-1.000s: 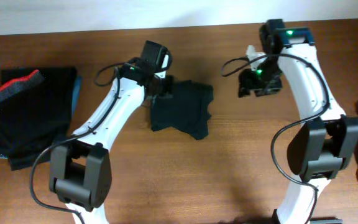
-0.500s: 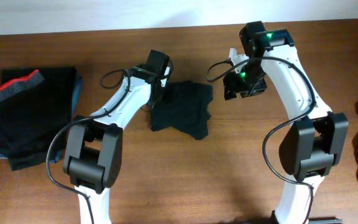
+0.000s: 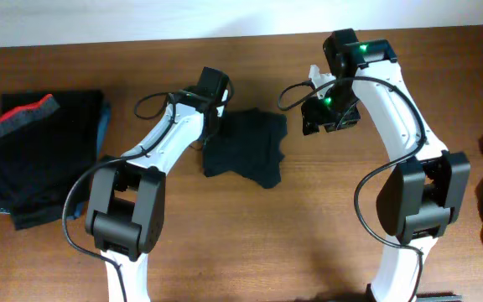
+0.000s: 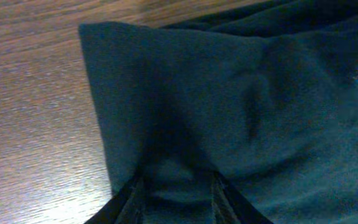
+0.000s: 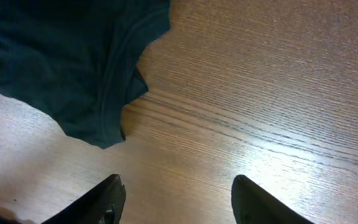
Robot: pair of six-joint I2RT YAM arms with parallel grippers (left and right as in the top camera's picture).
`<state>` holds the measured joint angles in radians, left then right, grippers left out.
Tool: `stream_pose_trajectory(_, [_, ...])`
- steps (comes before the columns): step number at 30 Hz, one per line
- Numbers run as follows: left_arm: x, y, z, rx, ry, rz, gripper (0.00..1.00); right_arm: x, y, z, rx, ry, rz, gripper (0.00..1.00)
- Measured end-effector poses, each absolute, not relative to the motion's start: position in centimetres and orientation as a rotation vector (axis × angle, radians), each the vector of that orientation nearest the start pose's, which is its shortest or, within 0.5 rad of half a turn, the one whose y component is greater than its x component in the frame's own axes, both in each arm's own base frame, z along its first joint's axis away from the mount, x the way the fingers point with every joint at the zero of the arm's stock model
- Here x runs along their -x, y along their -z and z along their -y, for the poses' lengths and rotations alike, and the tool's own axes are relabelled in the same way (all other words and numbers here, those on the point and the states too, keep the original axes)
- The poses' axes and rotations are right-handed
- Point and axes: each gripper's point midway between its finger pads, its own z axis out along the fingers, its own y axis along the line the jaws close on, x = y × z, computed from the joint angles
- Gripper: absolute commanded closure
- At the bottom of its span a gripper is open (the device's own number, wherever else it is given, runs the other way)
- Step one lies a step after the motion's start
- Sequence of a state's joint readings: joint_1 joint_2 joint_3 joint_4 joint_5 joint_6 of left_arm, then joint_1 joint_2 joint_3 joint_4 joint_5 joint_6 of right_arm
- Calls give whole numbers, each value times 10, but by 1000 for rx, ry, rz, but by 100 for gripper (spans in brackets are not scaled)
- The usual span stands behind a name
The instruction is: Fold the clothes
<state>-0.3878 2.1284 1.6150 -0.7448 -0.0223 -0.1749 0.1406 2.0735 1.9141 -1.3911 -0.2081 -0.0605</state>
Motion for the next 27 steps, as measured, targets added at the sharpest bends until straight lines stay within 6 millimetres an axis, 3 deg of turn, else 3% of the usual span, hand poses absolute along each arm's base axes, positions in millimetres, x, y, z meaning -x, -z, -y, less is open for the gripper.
stream_pose_trajectory(16, [-443, -35, 180, -314, 48, -2809, 59, -393, -123, -92, 315, -326, -3103, 39])
stream_pose_trajectory(21, [-439, -17, 178, -319, 27, -2850, 60, -393, -123, -91, 314, -326, -3105, 39])
stream_pose_trajectory(22, [-439, -15, 177, -320, 25, -2853, 64, -393, -123, -91, 315, -326, -3105, 39])
stream_pose_trajectory(24, [-439, -14, 177, -320, 24, -2855, 88, -393, -123, -91, 315, -326, -3105, 39])
stream_pose_trajectory(25, [-439, -14, 177, -326, 24, -2855, 95, -393, -123, -91, 315, -326, -3105, 39])
stream_pose_trajectory(27, [-439, -14, 178, -330, 23, -2854, 100, -393, -123, -91, 315, -326, -3105, 39])
